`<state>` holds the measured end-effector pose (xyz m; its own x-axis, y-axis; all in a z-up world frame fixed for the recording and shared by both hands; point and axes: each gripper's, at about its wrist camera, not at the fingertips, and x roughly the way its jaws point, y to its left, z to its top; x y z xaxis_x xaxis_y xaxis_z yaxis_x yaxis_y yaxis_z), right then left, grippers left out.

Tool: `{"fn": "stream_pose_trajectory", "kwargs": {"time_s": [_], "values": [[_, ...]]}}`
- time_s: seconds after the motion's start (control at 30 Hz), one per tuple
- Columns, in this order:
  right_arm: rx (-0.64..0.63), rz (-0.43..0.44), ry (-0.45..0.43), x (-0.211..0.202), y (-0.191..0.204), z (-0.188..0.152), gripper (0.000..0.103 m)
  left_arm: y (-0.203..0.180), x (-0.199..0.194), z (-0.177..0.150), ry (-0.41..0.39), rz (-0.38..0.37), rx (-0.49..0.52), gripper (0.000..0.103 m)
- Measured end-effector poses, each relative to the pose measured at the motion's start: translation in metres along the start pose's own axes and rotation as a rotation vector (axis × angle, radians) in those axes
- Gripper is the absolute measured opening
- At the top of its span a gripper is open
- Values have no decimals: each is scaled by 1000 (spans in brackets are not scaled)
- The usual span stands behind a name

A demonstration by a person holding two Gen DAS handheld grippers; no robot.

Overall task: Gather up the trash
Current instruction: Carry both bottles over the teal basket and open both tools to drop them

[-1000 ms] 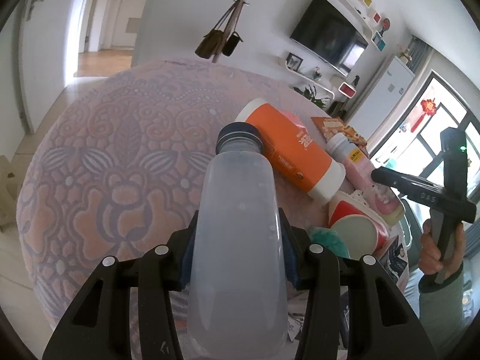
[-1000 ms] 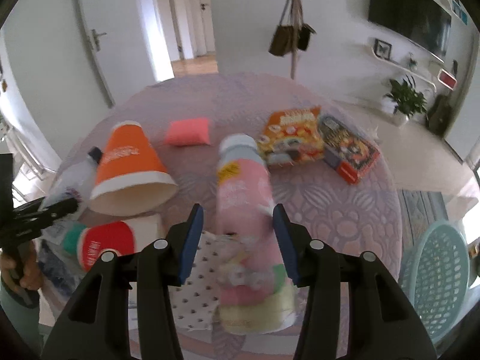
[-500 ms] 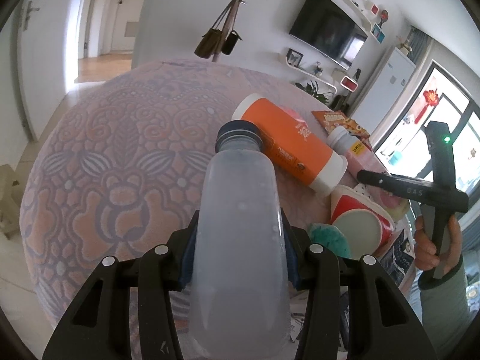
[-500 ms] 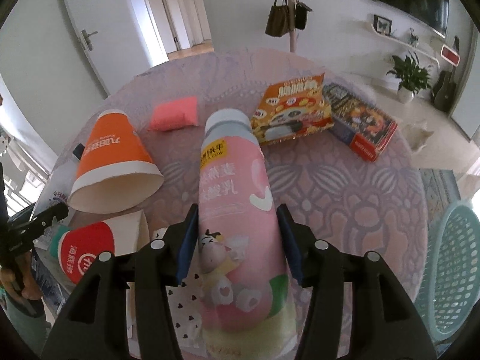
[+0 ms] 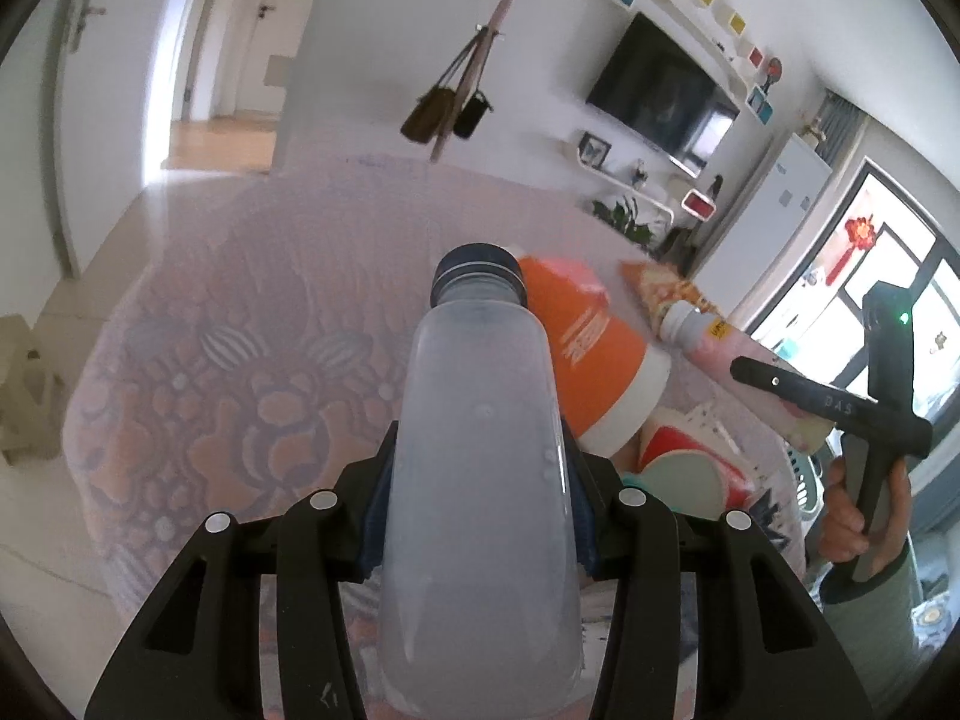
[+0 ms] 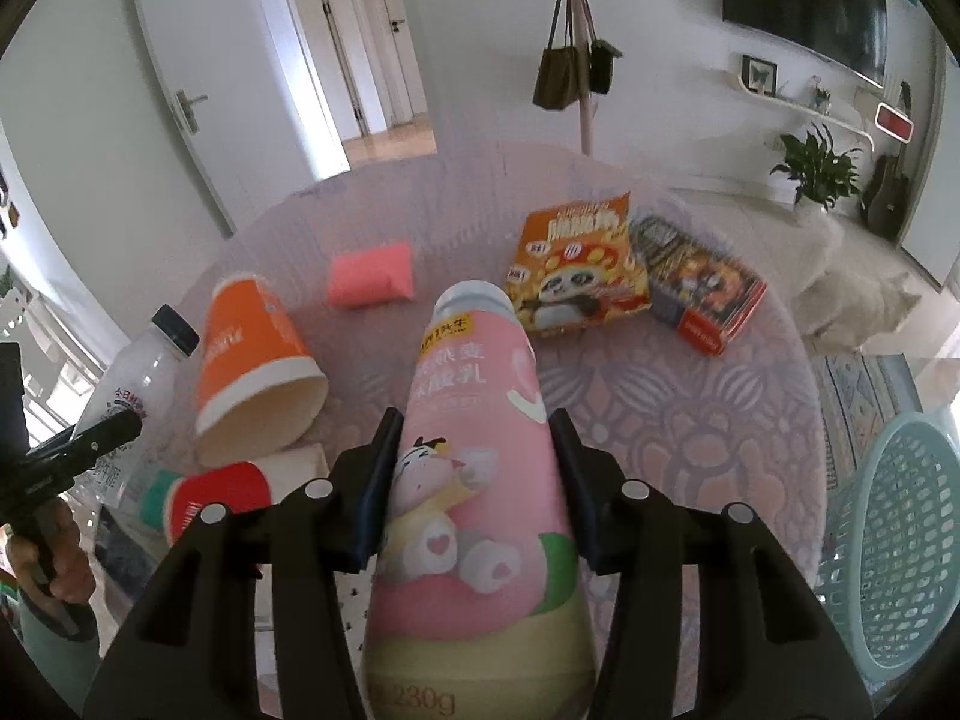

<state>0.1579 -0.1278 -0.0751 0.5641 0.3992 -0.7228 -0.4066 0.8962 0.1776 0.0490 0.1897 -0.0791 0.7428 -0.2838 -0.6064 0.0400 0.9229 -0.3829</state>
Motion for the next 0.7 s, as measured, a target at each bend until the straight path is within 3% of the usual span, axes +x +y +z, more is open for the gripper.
{"fn": "stream_pose_trajectory", "kwargs": {"time_s": [0.37,0.7], "values": [[57,33,-94,-41,-10,-1,46,-42,-33,14,-94,-50,58,45],[161,12,-212,-95,-56,-15,46,-139,-23,23,-119,-188,184,45]]}}
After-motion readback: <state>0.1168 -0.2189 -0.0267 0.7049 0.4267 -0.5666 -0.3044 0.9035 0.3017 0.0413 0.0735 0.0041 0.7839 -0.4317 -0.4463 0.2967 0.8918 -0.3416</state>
